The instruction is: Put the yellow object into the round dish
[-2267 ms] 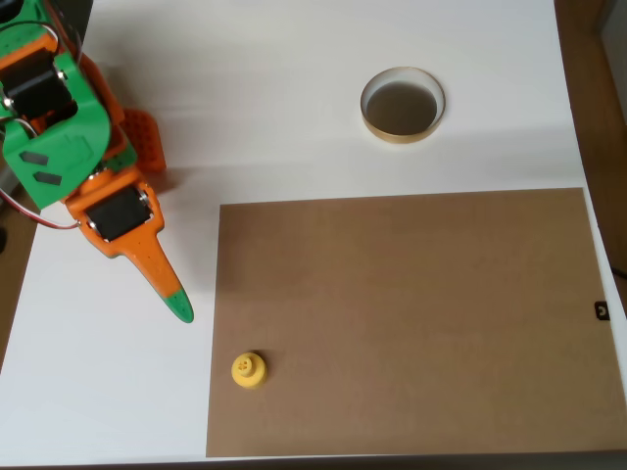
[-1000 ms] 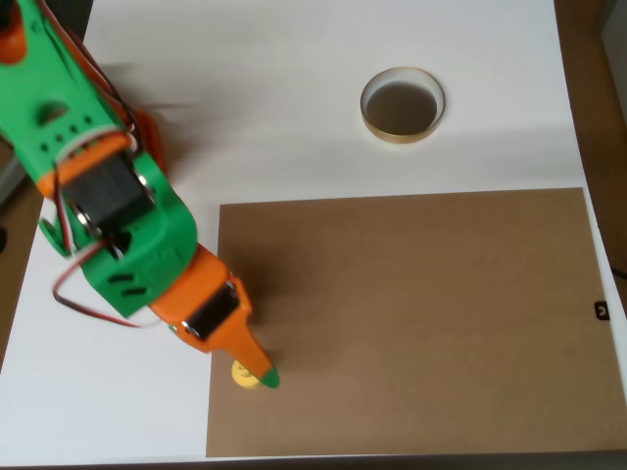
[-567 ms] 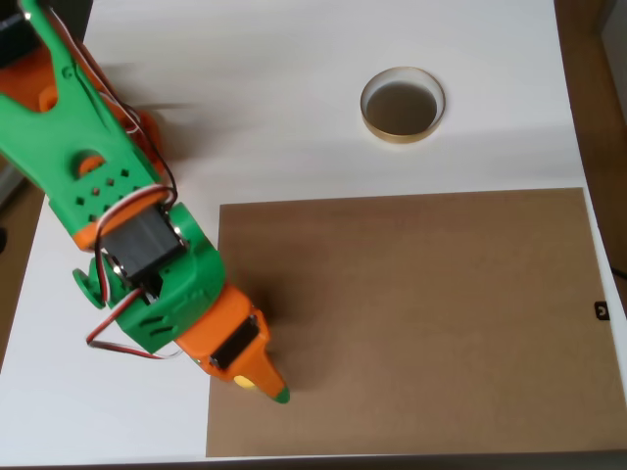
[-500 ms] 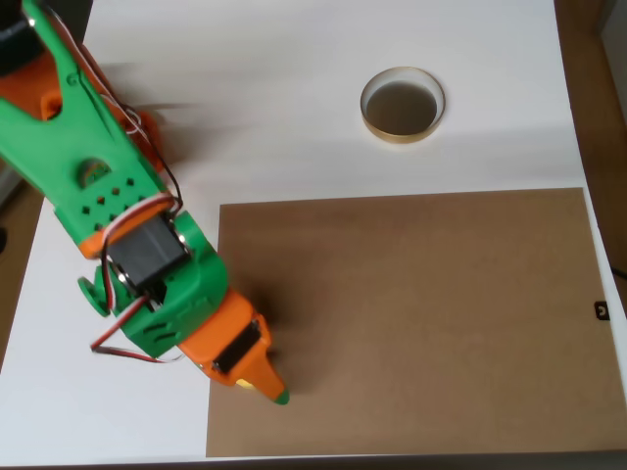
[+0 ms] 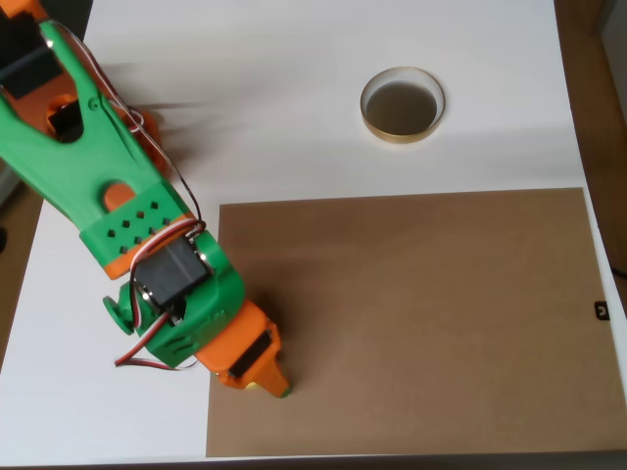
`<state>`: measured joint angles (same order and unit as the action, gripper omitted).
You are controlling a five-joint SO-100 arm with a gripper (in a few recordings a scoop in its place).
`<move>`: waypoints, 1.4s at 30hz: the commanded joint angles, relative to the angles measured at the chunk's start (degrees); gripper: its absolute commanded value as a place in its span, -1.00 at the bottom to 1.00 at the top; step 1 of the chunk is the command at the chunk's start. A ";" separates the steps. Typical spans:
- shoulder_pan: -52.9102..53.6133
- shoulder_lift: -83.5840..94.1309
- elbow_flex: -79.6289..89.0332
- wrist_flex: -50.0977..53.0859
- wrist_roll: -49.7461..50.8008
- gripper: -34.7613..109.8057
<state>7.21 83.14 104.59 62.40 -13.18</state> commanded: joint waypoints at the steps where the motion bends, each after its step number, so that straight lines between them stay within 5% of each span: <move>1: 0.00 1.49 -2.90 0.44 0.18 -0.23; 30: 2.64 3.60 -3.96 1.67 1.14 -0.52; 42: -6.33 30.94 7.21 6.06 -1.05 -0.52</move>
<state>3.52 102.83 110.57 65.92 -12.74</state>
